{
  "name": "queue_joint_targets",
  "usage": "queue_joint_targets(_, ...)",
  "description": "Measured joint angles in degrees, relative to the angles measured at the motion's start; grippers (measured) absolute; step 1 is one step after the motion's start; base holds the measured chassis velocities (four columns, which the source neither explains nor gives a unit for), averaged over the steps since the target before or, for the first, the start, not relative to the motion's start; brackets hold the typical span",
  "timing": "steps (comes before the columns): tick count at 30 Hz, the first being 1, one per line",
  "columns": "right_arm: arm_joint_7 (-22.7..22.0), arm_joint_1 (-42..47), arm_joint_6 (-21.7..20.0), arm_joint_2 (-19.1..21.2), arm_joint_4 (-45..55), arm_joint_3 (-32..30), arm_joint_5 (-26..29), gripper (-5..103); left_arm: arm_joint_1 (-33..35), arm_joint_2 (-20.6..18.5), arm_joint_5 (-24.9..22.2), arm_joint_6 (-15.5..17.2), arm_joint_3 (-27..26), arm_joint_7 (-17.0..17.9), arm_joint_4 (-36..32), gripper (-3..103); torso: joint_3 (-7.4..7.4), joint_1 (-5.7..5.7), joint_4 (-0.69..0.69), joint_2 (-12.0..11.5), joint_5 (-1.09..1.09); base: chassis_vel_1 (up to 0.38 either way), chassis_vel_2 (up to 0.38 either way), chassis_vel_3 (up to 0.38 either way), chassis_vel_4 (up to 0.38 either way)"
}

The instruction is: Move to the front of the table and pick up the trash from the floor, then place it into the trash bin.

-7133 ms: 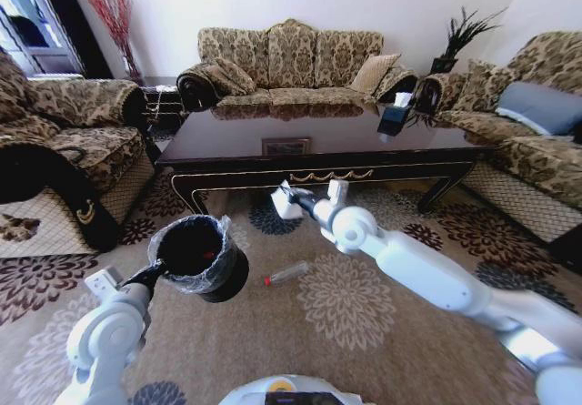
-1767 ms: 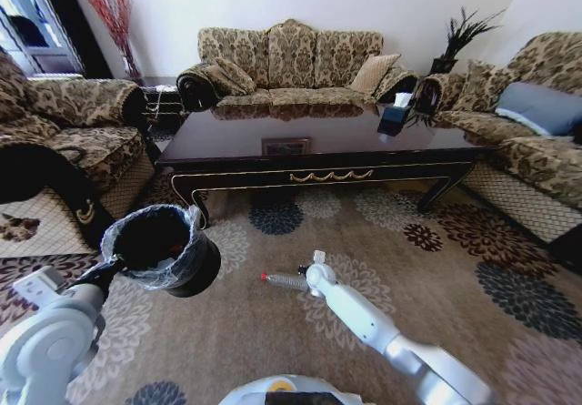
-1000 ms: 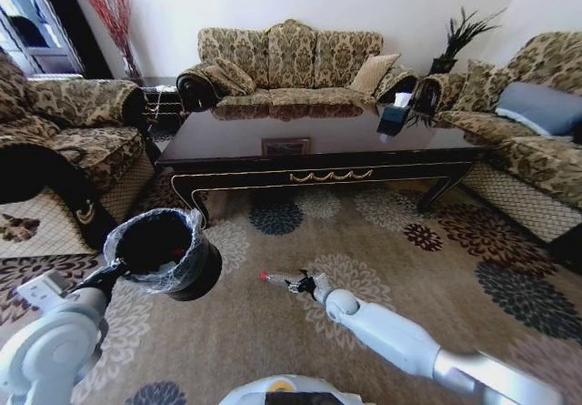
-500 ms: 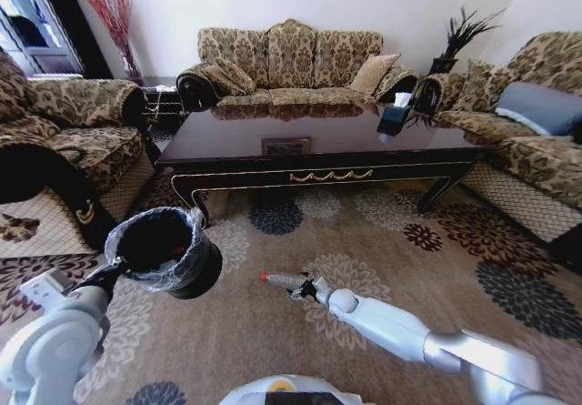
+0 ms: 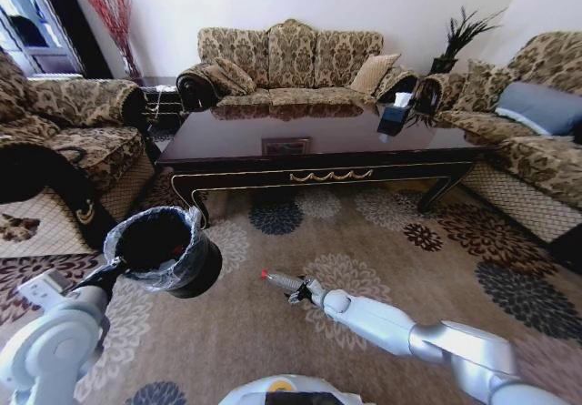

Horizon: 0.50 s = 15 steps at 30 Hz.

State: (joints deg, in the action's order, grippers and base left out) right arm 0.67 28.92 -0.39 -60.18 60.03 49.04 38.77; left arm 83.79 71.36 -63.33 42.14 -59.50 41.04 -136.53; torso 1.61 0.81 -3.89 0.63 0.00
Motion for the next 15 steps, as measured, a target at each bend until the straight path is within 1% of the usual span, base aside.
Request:
queue_joint_targets(2, 0.4, 0.4, 0.0, 1.1, 1.1, -0.8, 0.2, 83, -0.2, 0.0, 0.2, 0.0, 0.5, 0.0, 0.2, 4, 0.00, 0.00, -0.01, 0.0, 0.00, 0.000, 0.000, 0.000, 0.000)
queue_joint_targets(3, 1.0, 0.6, 0.1, 1.7, 1.7, -1.5, 0.2, 83, -0.4, 0.0, 0.3, 0.0, 0.8, 0.0, 0.5, 4, 0.00, 0.00, -0.01, 0.0, 0.00, 0.000, 0.000, 0.000, 0.000)
queue_joint_targets(4, 1.8, 0.8, 0.5, 2.2, 1.8, -2.2, 0.0, 78, -0.6, -0.2, 0.4, 0.0, 1.1, 0.0, 0.7, 4, 0.00, 0.00, -0.01, 0.0, 0.00, 0.000, 0.000, 0.000, 0.000)
queue_joint_targets(5, 1.8, 0.8, 0.5, 2.2, 1.8, -2.2, 0.0, 78, -0.6, -0.2, 0.4, 0.0, 1.1, 0.0, 0.7, 4, 0.00, 0.00, -0.01, 0.0, 0.00, 0.000, 0.000, 0.000, 0.000)
queue_joint_targets(9, 4.3, 1.5, 2.0, 2.6, 0.7, -4.1, -1.1, 56, -1.2, -0.8, 0.7, 0.0, 1.7, 0.0, 1.4, 4, 0.00, 0.00, 0.00, 0.0, 0.00, 0.000, 0.000, 0.000, 0.000)
queue_joint_targets(10, 4.3, 1.5, 2.0, 2.6, 0.7, -4.1, -1.1, 56, -1.2, -0.8, 0.7, 0.0, 1.7, 0.0, 1.4, 4, 0.00, 0.00, 0.00, 0.0, 0.00, 0.000, 0.000, 0.000, 0.000)
queue_joint_targets(11, 5.0, 1.8, 2.4, 2.7, 0.6, -4.6, -1.1, 50, -1.2, -0.9, 0.7, 0.0, 1.9, 0.0, 1.4, 4, 0.00, 0.00, 0.00, 0.0, 0.00, 0.000, 0.000, 0.000, 0.000)
queue_joint_targets(12, 5.3, 1.9, 2.6, 2.7, 0.6, -4.8, -1.2, 50, -1.2, -0.9, 0.7, 0.0, 2.0, 0.0, 1.4, 4, 0.00, 0.00, 0.00, 0.0, 0.00, 0.000, 0.000, 0.000, 0.000)
queue_joint_targets(15, 8.0, 2.5, 4.1, 3.5, 1.2, -6.1, -1.8, 35, -1.0, -1.0, 1.2, 0.0, 2.6, 0.0, 1.6, 4, 0.00, 0.00, 0.00, 0.0, 0.01, 0.000, 0.000, 0.000, 0.000)
